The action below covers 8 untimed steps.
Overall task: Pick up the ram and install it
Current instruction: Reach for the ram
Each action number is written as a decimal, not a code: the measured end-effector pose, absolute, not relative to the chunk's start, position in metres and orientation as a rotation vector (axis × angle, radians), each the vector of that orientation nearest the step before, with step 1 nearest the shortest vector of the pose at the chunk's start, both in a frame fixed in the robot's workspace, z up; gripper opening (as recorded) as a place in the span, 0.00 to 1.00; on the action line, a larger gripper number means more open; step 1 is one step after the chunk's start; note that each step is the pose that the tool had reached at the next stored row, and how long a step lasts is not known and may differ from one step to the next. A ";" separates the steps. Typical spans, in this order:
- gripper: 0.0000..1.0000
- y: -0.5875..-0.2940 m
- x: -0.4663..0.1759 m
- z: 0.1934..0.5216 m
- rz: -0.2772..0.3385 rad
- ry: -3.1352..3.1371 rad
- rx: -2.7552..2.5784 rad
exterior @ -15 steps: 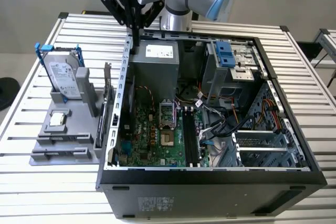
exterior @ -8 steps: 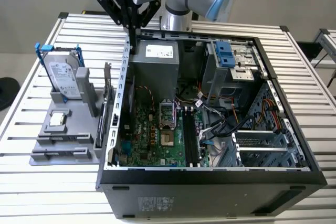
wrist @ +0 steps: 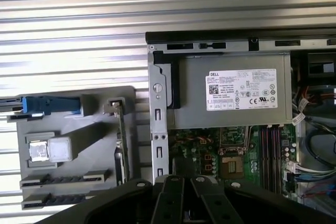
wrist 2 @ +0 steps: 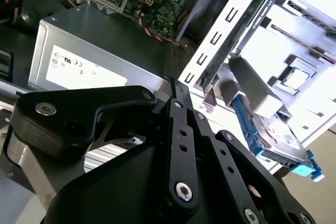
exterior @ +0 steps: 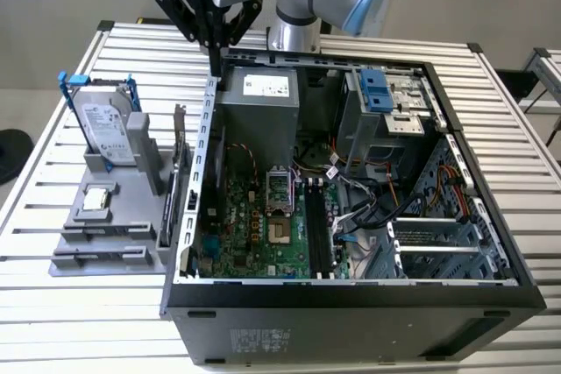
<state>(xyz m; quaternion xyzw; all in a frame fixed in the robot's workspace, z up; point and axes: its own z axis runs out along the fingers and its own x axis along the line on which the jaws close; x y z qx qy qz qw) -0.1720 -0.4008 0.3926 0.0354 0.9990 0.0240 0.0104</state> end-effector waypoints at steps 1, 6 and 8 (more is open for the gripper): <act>0.00 -0.401 -0.173 0.393 0.075 3.118 0.110; 0.00 -0.401 -0.178 0.393 0.075 3.118 0.110; 0.00 -0.401 -0.180 0.393 0.075 3.118 0.110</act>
